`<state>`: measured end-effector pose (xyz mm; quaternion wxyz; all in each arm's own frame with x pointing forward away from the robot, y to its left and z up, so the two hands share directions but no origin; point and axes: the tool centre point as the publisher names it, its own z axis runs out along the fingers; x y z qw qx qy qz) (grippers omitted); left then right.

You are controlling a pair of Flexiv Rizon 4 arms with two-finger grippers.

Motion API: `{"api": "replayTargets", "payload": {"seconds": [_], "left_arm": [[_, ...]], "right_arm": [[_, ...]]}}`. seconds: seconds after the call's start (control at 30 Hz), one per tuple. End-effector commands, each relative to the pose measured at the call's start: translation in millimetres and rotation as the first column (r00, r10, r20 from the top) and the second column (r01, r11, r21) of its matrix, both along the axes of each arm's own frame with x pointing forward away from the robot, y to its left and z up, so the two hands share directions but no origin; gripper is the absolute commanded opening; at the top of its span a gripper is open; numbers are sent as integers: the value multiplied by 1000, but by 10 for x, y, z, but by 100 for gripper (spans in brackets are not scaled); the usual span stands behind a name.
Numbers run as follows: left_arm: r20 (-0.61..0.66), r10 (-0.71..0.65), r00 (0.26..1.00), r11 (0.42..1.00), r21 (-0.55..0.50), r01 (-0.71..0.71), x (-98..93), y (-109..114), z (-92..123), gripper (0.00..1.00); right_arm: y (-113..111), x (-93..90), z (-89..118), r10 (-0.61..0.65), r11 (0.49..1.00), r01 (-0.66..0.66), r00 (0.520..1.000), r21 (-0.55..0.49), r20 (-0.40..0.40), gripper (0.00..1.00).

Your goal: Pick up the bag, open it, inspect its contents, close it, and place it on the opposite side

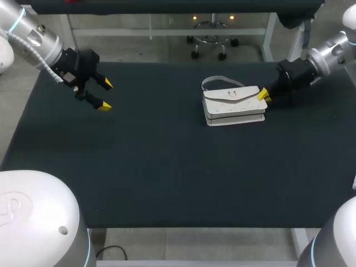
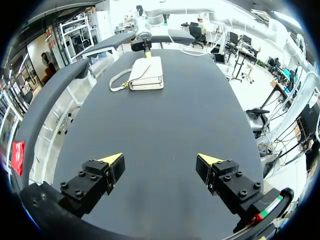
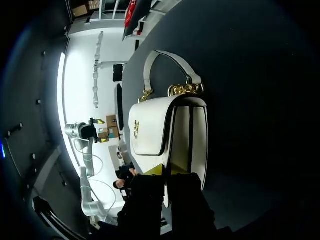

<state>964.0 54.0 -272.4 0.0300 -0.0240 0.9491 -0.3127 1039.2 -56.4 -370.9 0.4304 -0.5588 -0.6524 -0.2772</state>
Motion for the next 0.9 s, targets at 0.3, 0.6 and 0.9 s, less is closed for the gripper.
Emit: {"api": "replayTargets", "payload": {"seconds": [0.3, 0.6, 0.9], "left_arm": [[2, 0, 1000, 1000, -2, 0, -3, -2, -7, 100], [2, 0, 1000, 1000, -2, 0, -3, -2, -7, 100], [2, 0, 1000, 1000, -2, 0, -3, -2, -7, 100]], "right_arm": [[23, -69, 23, -20, 1000, 20, 1000, -12, 15, 0], [413, -293, -51, -32, 999, 31, 999, 33, 28, 0], [724, -571, -13, -95, 995, 93, 994, 33, 52, 0]]}}
